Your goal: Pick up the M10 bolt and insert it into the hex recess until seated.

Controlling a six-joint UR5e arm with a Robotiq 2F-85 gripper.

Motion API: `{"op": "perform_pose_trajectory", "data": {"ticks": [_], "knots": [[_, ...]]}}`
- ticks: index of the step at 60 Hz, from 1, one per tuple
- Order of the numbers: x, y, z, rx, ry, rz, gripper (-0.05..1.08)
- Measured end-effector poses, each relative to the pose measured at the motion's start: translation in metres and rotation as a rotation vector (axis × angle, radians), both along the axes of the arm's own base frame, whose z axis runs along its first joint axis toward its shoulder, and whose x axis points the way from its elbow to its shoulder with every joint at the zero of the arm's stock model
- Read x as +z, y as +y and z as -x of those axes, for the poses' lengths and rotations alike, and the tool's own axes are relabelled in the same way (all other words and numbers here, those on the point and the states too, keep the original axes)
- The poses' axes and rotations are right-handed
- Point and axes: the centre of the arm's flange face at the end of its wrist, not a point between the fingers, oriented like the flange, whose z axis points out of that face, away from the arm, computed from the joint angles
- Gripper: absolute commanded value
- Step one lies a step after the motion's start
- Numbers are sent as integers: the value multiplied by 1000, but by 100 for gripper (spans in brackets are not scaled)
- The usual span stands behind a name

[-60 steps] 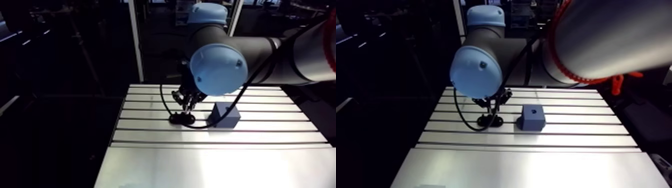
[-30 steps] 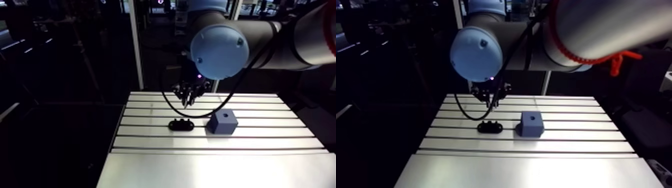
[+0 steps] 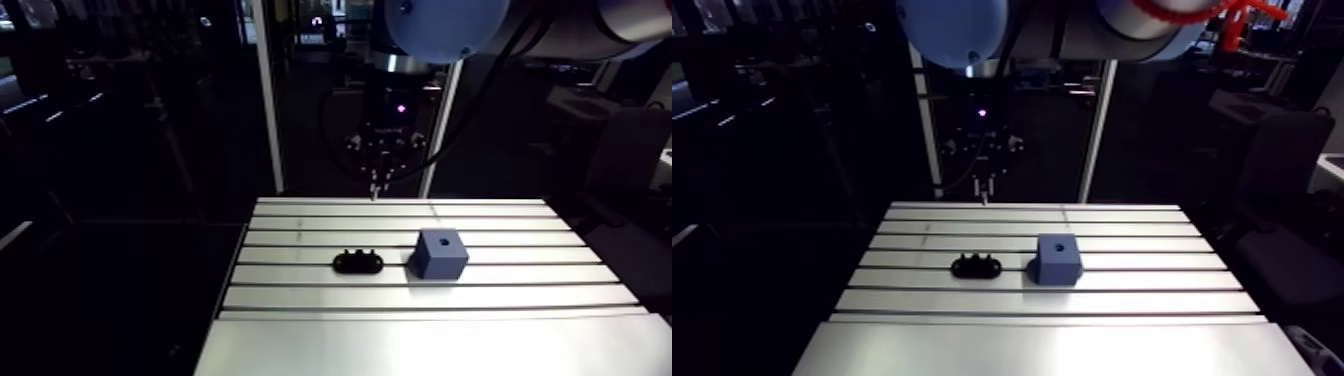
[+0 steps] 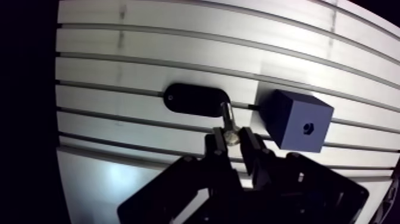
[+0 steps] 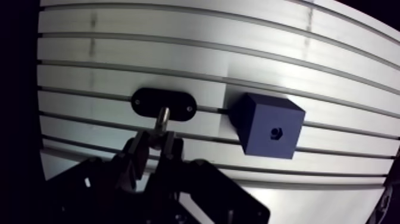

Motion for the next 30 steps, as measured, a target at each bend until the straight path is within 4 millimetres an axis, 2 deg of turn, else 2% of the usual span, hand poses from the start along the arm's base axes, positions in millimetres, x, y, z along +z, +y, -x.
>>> {"op": "perform_pose_trajectory", "data": {"ticks": [30], "knots": [[44,26,4,-23,-8,-6,88]]}}
